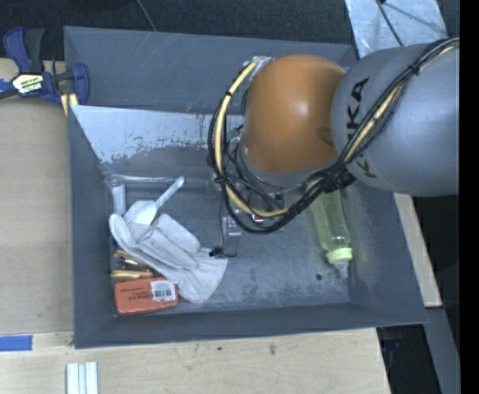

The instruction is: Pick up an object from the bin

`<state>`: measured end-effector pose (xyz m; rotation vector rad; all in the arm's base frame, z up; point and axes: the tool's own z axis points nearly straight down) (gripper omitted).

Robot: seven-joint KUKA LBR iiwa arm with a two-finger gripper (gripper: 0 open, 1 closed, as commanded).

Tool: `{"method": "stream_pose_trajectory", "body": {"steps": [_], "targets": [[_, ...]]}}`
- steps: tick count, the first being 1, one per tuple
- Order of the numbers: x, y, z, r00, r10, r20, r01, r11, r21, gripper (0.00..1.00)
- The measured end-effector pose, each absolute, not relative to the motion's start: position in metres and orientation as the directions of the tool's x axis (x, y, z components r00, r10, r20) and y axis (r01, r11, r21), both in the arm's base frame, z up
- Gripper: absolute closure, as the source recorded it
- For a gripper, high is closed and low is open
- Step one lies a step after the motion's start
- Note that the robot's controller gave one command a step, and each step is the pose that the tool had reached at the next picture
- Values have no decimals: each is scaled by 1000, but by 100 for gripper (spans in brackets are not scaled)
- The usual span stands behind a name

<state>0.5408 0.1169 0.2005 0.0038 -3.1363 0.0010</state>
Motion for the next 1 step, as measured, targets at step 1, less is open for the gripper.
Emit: {"method": "stream_pose_trajectory", "body": {"steps": [1], "targets": [[543, 117, 205, -1000, 0, -3, 0, 1000, 1, 0]]}}
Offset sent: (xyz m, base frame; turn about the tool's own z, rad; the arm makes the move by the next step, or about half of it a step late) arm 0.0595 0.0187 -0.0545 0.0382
